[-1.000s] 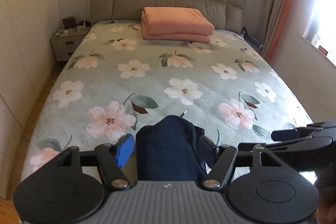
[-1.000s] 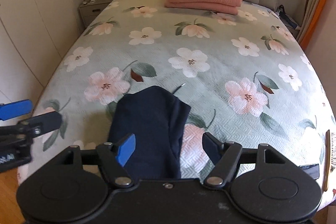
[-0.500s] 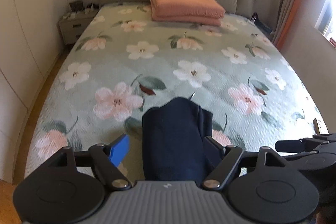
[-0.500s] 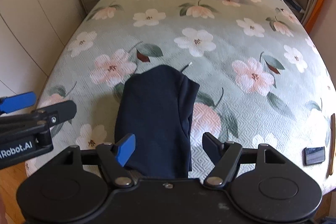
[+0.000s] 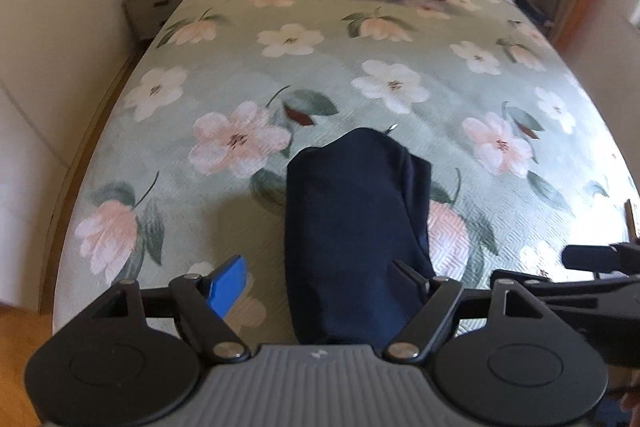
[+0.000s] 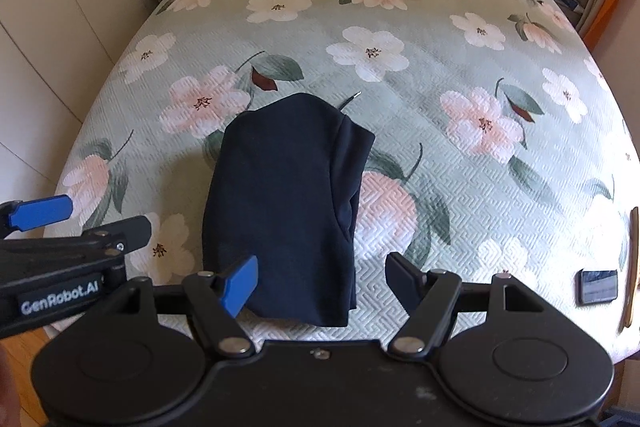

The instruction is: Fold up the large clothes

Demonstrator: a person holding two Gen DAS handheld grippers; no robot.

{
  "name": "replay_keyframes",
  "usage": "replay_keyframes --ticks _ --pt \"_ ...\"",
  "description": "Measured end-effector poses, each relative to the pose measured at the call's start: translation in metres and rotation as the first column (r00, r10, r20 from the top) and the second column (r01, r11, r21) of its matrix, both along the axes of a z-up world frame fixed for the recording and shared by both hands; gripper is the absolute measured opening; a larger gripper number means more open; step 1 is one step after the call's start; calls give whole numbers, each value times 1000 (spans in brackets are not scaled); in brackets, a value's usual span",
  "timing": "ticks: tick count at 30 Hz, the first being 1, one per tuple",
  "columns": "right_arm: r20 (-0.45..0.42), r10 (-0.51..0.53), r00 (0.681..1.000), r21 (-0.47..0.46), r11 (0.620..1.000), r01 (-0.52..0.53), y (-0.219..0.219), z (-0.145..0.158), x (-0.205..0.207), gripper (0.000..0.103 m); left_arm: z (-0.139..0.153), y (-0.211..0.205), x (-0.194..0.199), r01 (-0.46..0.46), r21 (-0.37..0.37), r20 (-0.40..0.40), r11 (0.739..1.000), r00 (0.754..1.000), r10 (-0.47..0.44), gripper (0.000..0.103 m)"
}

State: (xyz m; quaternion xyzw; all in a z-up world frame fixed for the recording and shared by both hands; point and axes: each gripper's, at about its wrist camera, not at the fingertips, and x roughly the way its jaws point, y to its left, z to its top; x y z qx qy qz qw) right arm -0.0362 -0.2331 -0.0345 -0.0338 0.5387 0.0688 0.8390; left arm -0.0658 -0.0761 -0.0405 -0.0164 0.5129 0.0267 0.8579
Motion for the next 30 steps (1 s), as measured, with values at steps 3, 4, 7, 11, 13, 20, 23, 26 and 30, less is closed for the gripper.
replay_keyframes --ticks 3,4,7,11,13,20,23,26,30 --pt "0 4 1000 -3 1000 -4 1 0 1 85 0 2 -1 -7 -16 -1 1000 1000 7 79" --pt "-1 8 1000 -5 1000 -8 1 -1 1 85 1 2 -2 -8 -9 3 1000 1000 8 79" --pt "-7 19 1000 -8 1000 -19 1 -2 3 85 2 3 -3 -16 13 10 1000 1000 16 79" --pt "-13 35 999 -3 999 -35 3 -3 3 85 3 6 -4 -32 14 12 999 999 31 79" --pt "-16 40 999 -1 999 -40 5 -4 4 85 3 6 -5 -32 25 14 999 999 32 79" --pt "-25 44 999 9 999 -44 4 -7 3 85 4 8 -5 -44 53 24 998 999 43 79" --pt "-28 38 999 13 999 -38 2 -8 3 85 4 8 -4 -44 64 24 997 999 42 79" --pt "-29 34 999 16 999 -34 1 -8 3 85 5 7 -3 -29 66 23 997 999 27 79" --pt "-30 33 999 17 999 -33 0 -8 3 85 4 4 -2 -2 80 19 997 1000 0 79"
